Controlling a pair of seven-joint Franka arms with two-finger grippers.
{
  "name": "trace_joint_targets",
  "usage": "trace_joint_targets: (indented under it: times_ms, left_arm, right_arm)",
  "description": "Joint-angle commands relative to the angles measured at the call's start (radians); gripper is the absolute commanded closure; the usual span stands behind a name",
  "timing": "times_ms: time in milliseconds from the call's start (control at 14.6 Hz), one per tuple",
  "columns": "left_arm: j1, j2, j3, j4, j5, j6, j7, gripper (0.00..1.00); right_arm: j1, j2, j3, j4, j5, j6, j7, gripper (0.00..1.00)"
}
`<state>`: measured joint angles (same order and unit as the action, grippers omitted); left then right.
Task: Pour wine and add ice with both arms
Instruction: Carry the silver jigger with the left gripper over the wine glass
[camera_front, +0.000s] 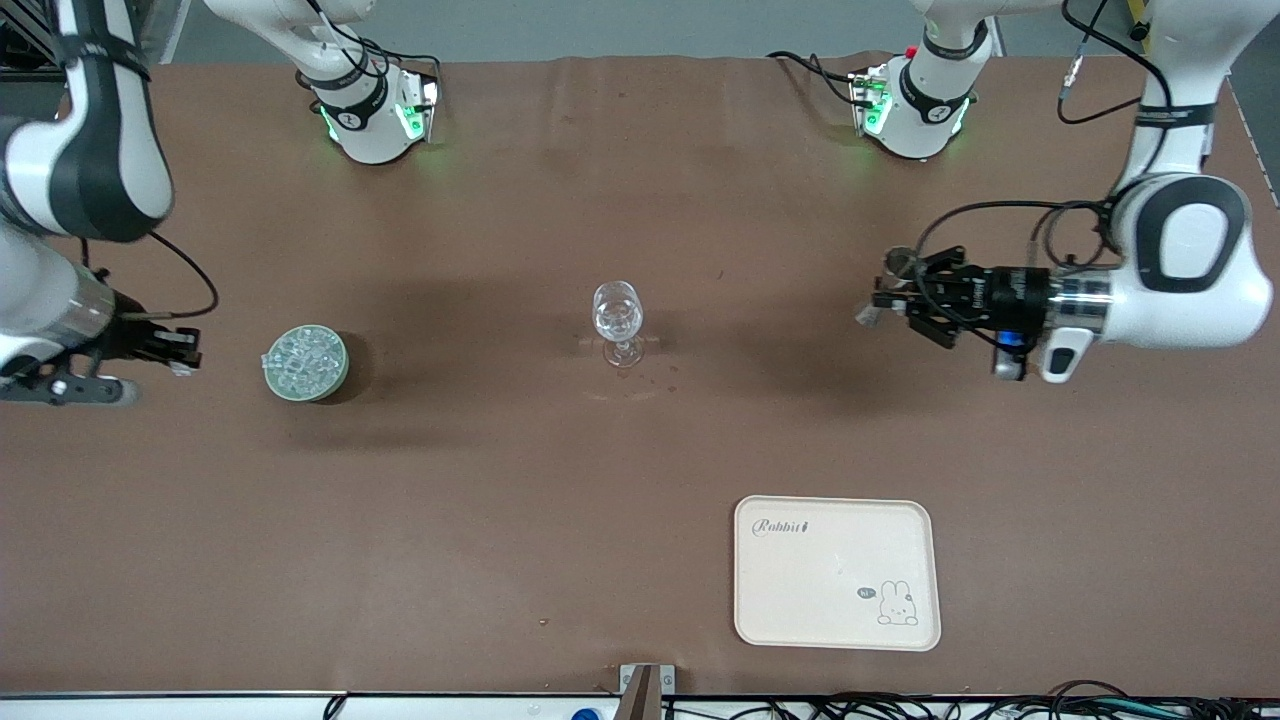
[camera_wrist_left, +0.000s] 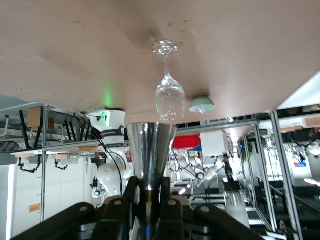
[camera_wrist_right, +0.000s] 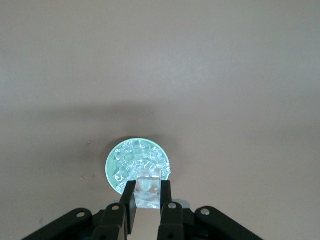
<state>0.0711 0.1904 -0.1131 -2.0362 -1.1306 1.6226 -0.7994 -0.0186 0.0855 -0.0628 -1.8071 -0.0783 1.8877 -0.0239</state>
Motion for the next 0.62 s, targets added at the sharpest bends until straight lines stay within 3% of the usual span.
trace_joint_targets:
  times_ms: [0, 411, 548]
  left_arm:
    - [0.009, -0.036, -0.106, -0.059, -0.041, 0.118, -0.082, 0.99]
    - [0.003, 0.078, -0.434, -0.049, -0.109, 0.593, -0.248, 0.99]
    - [-0.005, 0.128, -0.499, -0.032, -0.107, 0.701, -0.247, 0.99]
  right_arm:
    - [-0.007, -0.067, -0.003, 0.032, 0.014, -0.066, 0.006, 0.99]
    - [-0.009, -0.069, -0.008, 0.28, 0.048, -0.358, 0.012, 0.99]
    - [-0.011, -0.066, -0.006, 0.336, 0.048, -0.404, 0.012, 0.99]
